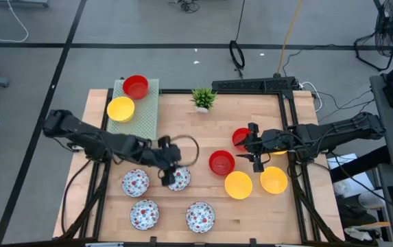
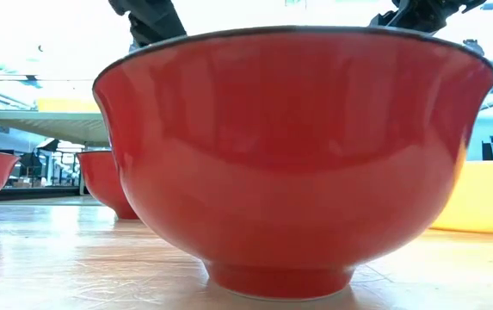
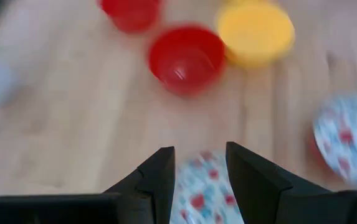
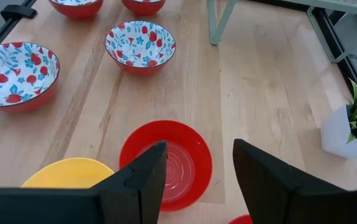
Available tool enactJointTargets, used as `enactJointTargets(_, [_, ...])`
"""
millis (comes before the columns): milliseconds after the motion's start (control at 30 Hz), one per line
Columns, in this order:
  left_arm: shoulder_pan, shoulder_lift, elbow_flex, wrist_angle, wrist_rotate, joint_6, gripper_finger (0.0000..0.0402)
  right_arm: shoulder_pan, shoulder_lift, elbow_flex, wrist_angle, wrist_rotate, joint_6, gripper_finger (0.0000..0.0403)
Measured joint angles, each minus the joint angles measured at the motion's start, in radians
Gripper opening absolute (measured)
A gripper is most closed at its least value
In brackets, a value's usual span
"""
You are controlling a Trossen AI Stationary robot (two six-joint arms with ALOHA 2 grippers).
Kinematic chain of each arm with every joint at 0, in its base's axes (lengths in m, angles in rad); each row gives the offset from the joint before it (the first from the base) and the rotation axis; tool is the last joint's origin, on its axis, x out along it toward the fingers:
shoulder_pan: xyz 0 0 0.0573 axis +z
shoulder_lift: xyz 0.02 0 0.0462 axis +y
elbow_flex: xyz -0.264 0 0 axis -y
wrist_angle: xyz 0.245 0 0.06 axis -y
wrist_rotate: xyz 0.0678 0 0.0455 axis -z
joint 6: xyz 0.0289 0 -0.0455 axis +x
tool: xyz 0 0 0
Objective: Pick & Place Mini bowls
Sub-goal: Put the red and white bowl on the shelf
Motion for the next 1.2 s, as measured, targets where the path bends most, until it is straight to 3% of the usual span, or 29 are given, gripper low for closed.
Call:
enactJointTargets(167, [-0.061,0.060,0.000,0.011,0.072,-0.018,0.0147,0.000,0.000,0.000,-0.002,0.000,-0.002,0.0171])
enactJointTargets(567, [-0.181,0.206,0.000,0.001,0.078,-0.050,0.0147,0.000,0.000,0.000,-0.003,0.000,-0.027,0.0171])
enactJointTargets(1200, [-0.204,0.252,0.000,-0.014,0.078,-0.062,0.0147,0.000,0.000,0.000,-0.003,0.000,-0.026,0.0171])
